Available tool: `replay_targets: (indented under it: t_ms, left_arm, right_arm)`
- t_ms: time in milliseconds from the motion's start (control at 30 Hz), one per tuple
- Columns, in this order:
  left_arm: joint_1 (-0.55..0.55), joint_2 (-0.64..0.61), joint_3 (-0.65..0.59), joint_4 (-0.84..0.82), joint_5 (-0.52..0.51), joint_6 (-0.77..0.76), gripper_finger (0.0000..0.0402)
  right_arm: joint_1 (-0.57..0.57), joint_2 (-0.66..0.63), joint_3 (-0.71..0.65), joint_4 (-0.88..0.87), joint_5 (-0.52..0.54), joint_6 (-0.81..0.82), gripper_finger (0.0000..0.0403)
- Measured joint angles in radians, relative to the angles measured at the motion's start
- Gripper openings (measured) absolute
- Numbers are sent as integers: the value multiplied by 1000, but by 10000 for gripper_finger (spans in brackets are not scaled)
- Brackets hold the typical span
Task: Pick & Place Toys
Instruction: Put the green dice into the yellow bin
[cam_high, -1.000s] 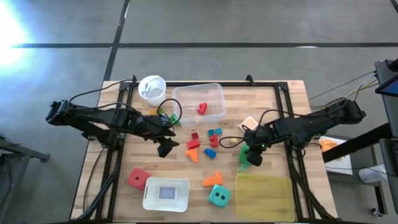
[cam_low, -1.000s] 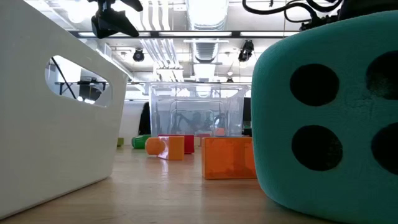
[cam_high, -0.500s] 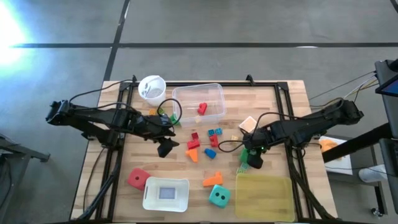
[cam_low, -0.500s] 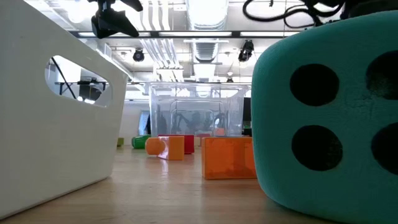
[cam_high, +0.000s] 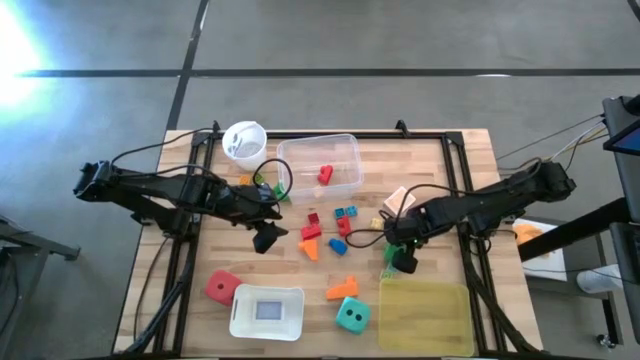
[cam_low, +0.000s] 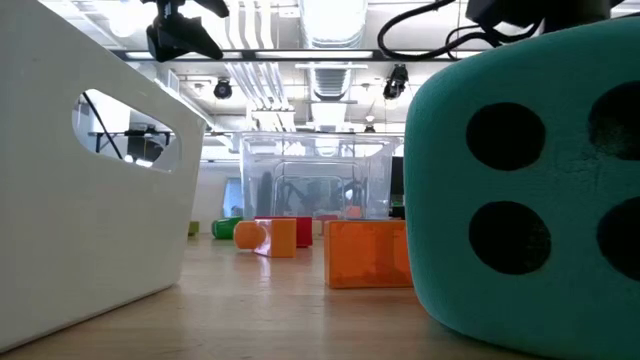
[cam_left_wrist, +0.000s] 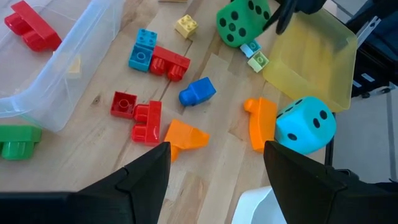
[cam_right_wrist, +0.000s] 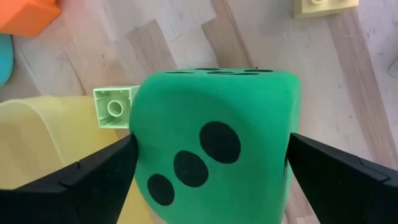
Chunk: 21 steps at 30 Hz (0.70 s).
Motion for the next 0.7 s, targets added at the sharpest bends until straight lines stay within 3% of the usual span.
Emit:
replay_targets:
  t_ms: [233,500,700]
  left_arm:
    - [0,0,-1,0,0,0,262]
    - [0,0,-1,0,19,-1,262]
    - [-1,0,-1,0,19,-1,262]
  right_arm:
    - [0,7,-7,37,26,-23,386]
    - [-3,6,-45,77,0,5,253]
    - [-11,6,-45,76,-18,35,249]
